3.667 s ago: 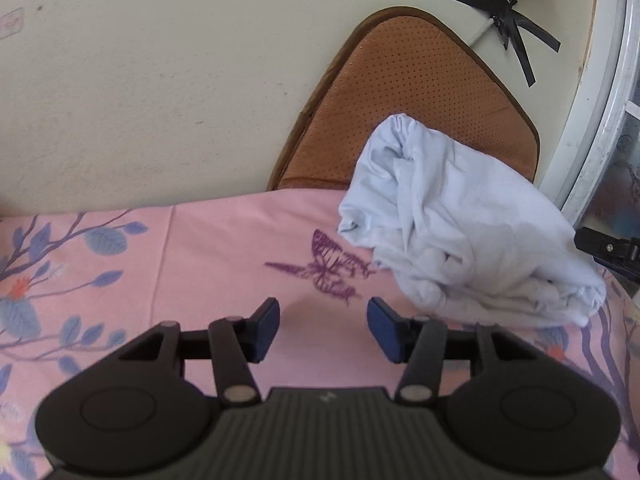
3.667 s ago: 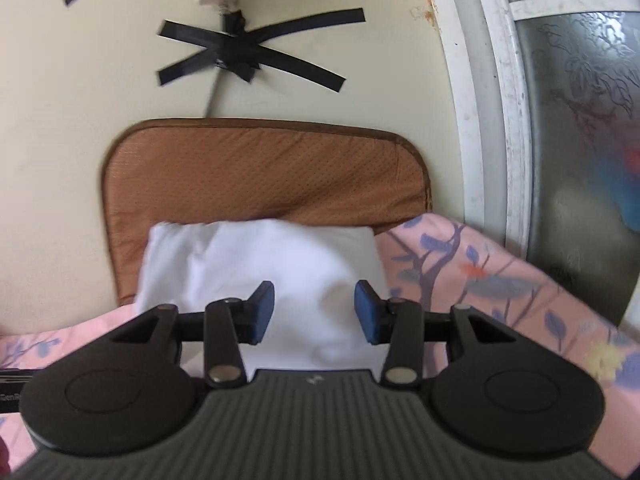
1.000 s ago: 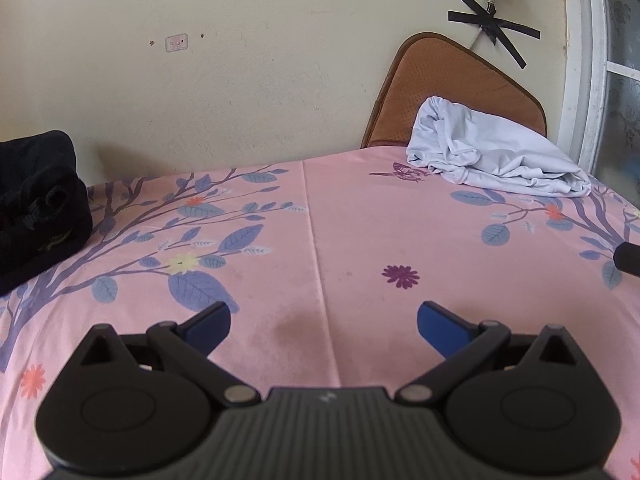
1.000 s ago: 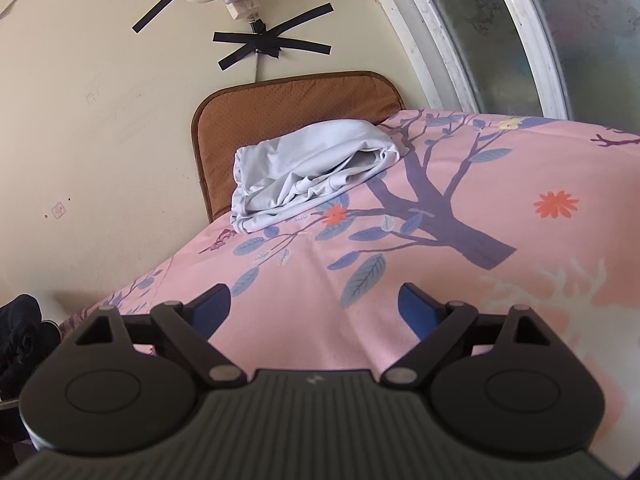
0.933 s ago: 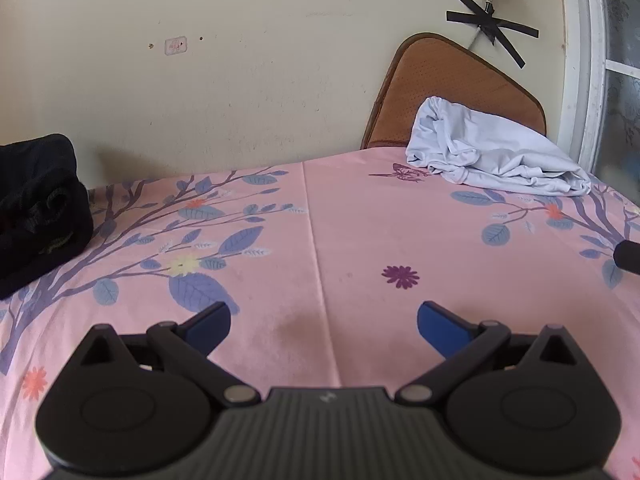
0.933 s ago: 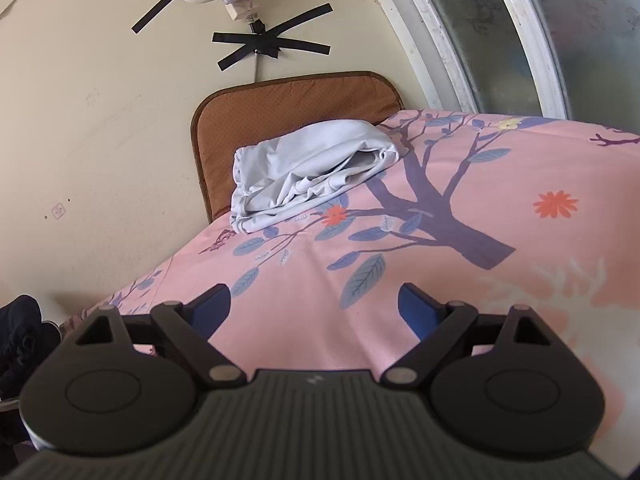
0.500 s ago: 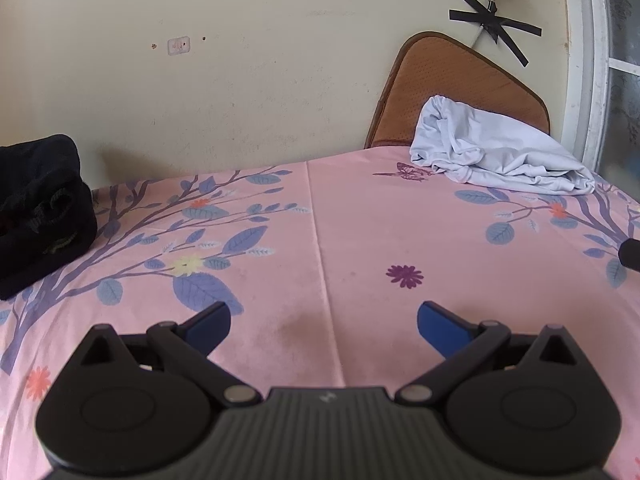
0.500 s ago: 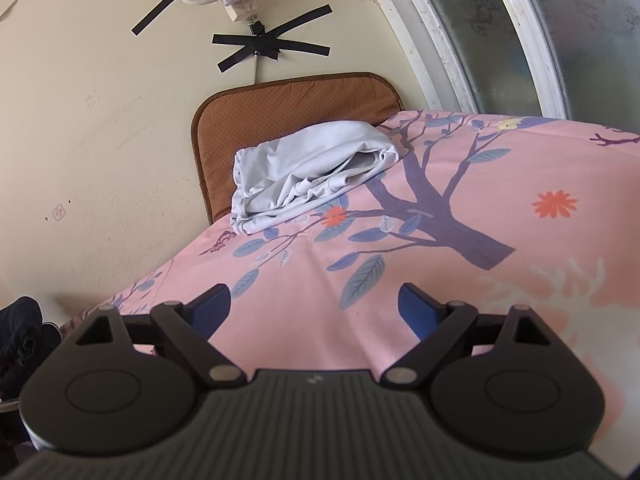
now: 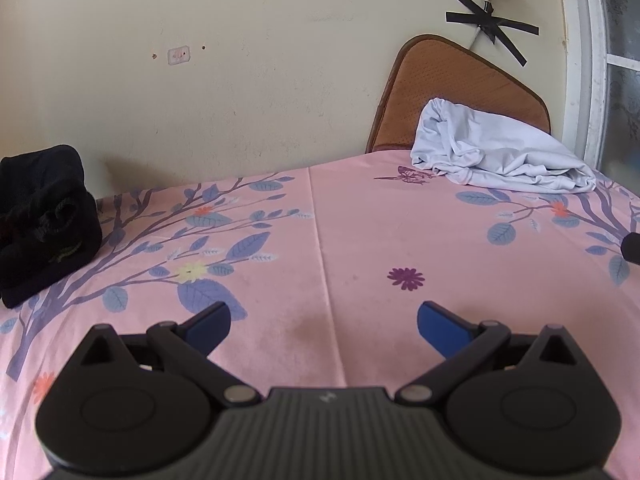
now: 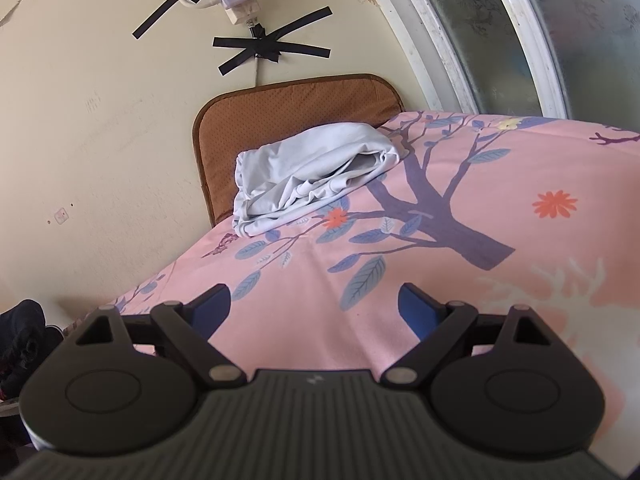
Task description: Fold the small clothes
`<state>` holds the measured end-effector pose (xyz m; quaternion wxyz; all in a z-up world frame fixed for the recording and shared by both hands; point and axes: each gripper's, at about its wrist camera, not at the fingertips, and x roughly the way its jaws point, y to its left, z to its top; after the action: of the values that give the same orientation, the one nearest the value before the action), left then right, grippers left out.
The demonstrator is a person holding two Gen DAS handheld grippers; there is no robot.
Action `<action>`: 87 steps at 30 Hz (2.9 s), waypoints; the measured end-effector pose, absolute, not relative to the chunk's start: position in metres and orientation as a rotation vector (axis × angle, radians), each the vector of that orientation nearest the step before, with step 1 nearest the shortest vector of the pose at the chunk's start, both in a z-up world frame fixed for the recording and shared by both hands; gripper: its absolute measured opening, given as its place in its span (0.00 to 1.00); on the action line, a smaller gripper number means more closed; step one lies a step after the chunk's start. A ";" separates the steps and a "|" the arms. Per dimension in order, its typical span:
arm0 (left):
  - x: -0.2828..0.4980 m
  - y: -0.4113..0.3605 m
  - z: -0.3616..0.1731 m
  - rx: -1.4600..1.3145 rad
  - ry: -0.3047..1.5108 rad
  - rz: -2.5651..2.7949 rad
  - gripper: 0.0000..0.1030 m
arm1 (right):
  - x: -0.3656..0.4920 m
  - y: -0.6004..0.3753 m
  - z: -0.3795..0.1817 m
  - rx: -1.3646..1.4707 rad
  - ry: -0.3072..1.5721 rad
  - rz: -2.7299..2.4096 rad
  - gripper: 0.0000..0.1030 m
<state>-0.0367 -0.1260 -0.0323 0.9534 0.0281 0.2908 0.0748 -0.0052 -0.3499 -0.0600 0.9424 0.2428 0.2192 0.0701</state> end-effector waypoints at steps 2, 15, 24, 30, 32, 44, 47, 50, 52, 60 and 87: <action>-0.036 -0.126 -0.032 0.059 0.589 0.151 1.00 | -0.006 -0.349 -0.060 0.496 0.446 0.143 0.90; -0.041 -0.127 -0.031 0.093 0.558 0.165 1.00 | -0.006 -0.349 -0.059 0.502 0.438 0.146 0.90; -0.039 -0.124 -0.031 0.106 0.562 0.174 1.00 | -0.006 -0.350 -0.060 0.504 0.436 0.151 0.90; -0.038 -0.123 -0.031 0.104 0.571 0.168 1.00 | -0.006 -0.349 -0.060 0.504 0.436 0.151 0.90; -0.038 -0.123 -0.032 0.097 0.579 0.164 1.00 | -0.006 -0.349 -0.060 0.503 0.436 0.151 0.90; -0.035 -0.119 -0.034 0.067 0.609 0.128 1.00 | -0.005 -0.349 -0.061 0.501 0.443 0.157 0.90; -0.036 -0.119 -0.034 0.067 0.610 0.120 1.00 | -0.005 -0.349 -0.061 0.500 0.444 0.157 0.90; -0.035 -0.118 -0.035 0.059 0.617 0.115 1.00 | -0.004 -0.350 -0.061 0.499 0.446 0.160 0.90; -0.034 -0.117 -0.035 0.048 0.627 0.111 1.00 | -0.004 -0.350 -0.061 0.499 0.447 0.160 0.90; -0.033 -0.115 -0.036 0.028 0.639 0.110 1.00 | -0.002 -0.350 -0.062 0.496 0.453 0.166 0.90; -0.036 -0.118 -0.035 0.042 0.617 0.105 1.00 | -0.002 -0.351 -0.062 0.495 0.449 0.175 0.90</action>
<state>-0.0358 -0.1181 -0.0347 0.9512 0.0206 0.3036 0.0514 -0.0019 -0.3514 -0.0620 0.9410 0.2425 0.2199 0.0859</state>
